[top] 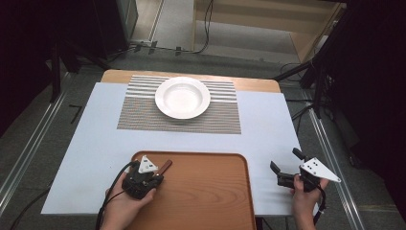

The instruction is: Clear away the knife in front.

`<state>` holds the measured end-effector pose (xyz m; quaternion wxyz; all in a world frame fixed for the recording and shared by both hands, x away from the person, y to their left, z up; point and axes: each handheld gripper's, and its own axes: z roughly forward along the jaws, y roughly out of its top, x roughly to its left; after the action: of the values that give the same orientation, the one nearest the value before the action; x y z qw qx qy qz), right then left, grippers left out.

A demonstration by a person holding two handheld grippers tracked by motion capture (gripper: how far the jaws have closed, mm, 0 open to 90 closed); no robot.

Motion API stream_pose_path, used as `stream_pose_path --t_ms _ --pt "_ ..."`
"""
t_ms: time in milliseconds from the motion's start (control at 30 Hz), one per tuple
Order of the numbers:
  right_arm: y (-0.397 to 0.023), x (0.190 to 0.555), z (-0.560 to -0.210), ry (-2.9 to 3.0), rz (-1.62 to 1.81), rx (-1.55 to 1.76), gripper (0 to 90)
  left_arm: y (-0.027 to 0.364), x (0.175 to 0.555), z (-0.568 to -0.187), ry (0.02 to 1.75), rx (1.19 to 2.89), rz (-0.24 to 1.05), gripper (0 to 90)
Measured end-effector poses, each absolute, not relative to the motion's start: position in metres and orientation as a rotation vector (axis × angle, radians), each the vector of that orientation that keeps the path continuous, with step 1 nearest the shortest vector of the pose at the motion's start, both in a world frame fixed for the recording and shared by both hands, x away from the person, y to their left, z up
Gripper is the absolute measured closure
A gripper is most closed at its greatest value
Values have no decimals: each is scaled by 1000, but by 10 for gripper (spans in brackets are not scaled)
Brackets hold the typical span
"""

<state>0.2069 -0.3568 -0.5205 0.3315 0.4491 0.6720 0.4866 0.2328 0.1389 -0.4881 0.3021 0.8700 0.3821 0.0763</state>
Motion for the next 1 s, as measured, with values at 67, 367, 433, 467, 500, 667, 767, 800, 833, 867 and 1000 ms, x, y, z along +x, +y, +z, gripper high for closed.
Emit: stream_pose_path --t_ms 67,367,433,467,500,667,767,800,833,867,1000 --pt "-357 207 -521 1757 1272 1171 0 141 233 -488 1019 2294 190 895" --pt "-356 207 -521 1758 1265 1172 0 167 239 -487 1068 2282 214 895" --pt "-356 207 -521 1758 1266 1172 0 171 239 -487 1075 2278 216 895" --pt "-356 207 -521 1757 1267 1172 0 174 239 -487 1081 2275 217 895" --pt "-356 207 -521 1757 1267 1172 0 175 239 -487 1084 2275 216 895" --pt "-356 207 -521 1757 1267 1172 0 184 241 -486 1103 2268 228 895" --pt "-356 207 -521 1758 1267 1172 0 188 242 -486 1109 2269 237 895" --pt "-356 207 -521 1758 1267 1172 0 190 243 -486 1107 2271 236 895" --pt "-356 207 -521 1758 1266 1172 0 190 243 -486 1108 2269 236 895" --pt "-356 207 -521 1758 1266 1172 0 190 243 -486 1107 2267 234 895" --pt "-356 207 -521 1757 1266 1172 0 191 243 -485 1097 2249 223 894"
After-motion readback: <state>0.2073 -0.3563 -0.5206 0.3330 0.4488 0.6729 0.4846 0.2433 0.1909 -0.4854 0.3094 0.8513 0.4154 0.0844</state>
